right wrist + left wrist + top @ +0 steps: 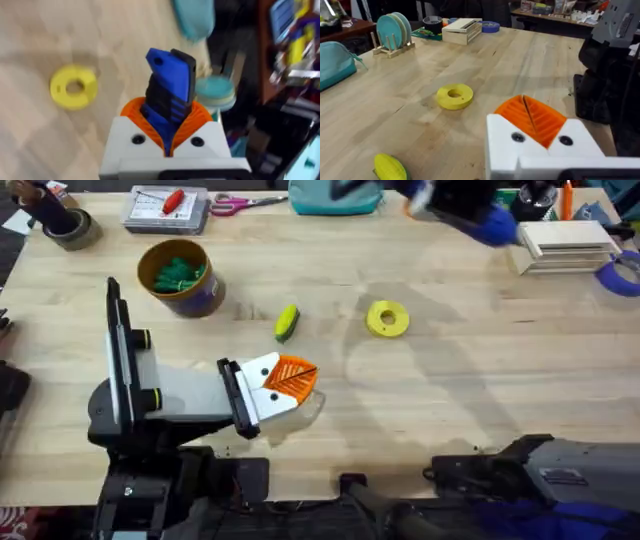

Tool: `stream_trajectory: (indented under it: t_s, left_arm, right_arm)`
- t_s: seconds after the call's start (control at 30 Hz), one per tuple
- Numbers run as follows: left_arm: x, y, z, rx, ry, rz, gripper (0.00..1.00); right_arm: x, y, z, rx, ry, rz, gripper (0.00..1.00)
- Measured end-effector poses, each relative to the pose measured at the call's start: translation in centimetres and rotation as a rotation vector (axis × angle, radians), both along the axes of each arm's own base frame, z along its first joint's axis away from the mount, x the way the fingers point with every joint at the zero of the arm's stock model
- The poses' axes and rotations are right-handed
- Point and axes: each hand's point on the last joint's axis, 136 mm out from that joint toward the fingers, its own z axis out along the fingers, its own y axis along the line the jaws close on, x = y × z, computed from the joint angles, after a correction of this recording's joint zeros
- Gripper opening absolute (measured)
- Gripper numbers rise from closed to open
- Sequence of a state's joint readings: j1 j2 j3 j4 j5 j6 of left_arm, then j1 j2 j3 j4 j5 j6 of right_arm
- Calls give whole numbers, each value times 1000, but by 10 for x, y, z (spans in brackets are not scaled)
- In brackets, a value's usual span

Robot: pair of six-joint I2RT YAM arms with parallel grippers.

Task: Pick up the gripper from the table and insert it into the empty holder that is missing its gripper. Then pick up a screw, insert it into the mounting hole, and use the screwdriver to tighten it. Finally, clean up the table by picking up the vegetable and placing it into the bucket.

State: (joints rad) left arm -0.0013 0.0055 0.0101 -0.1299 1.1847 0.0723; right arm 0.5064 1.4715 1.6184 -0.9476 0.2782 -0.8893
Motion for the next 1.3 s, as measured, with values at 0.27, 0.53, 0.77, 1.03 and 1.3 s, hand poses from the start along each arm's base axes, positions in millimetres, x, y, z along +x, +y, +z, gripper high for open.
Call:
stream_trajectory:
  t_s: [0.27, 0.53, 0.77, 1.03, 1.3]
  left_arm:
    - [1, 1, 0, 1, -4, 8, 8]
    - [4, 2, 0, 4, -8, 26, 8]
    - [5, 2, 0, 5, -8, 29, 8]
    - [5, 2, 0, 5, -8, 29, 8]
    - [5, 2, 0, 5, -9, 29, 8]
  right_arm:
    - [7, -65, -59, -137, 136, -88, 26]
    - [-5, -136, -163, -244, 283, -141, 26]
    - [-28, -159, -216, -228, 359, -124, 26]
    - [-35, -155, -243, -177, 425, -91, 26]
    - [-31, -154, -250, -174, 432, -87, 480]
